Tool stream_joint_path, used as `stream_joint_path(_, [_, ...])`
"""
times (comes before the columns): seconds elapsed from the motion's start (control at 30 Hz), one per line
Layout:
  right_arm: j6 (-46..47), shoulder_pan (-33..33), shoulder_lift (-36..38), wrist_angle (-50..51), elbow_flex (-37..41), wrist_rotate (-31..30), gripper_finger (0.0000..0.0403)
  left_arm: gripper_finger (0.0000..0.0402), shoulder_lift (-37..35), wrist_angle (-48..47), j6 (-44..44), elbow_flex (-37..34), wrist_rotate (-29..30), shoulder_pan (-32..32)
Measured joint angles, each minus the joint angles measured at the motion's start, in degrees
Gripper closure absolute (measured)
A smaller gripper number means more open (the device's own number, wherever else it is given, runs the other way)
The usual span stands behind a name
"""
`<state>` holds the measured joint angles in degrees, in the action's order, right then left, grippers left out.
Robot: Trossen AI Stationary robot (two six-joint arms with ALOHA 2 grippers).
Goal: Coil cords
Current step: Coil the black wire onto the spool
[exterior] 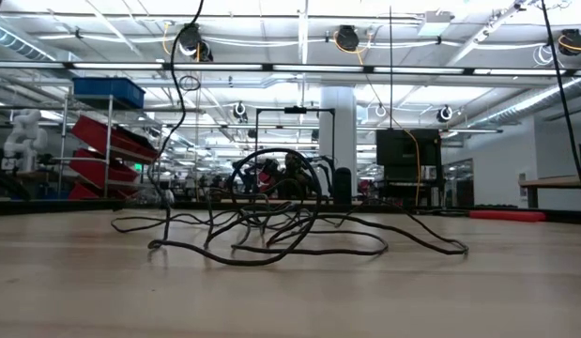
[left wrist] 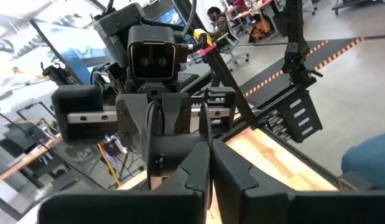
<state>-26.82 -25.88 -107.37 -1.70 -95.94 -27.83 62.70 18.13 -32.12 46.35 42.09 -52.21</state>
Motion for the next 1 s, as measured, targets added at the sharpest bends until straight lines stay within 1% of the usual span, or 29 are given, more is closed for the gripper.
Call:
stream_joint_path(0.3, [-0.4, -0.1, 0.0, -0.2, 0.0, 0.5, 0.0403, 0.0308, 0.0, 0.0, 0.4, 0.0, 0.0, -0.1])
stream_joint_path(0.47, [-0.9, -0.3, 0.1, -0.1, 0.0, -1.7, 0.0402, 0.0282, 0.0, 0.8, 0.3, 0.0, 0.4, -0.6])
stream_joint_path(0.67, [-1.6, -1.3, 0.7, 0.6, 0.1, -2.3, 0.0402, 0.0274, -0.1, 0.9, 0.1, 0.0, 0.9, -1.4])
stream_joint_path(0.83, [-1.6, -3.0, 3.1, 2.6, 0.1, -5.3, 0.0402, 0.0273, -0.1, 0.9, -0.2, 0.0, 2.8, -2.2])
stream_joint_path(1.0, [-1.6, -5.0, 5.0, 4.7, 0.1, -5.6, 0.0402, 0.0273, -0.1, 1.1, 0.0, 0.0, 2.8, -2.4])
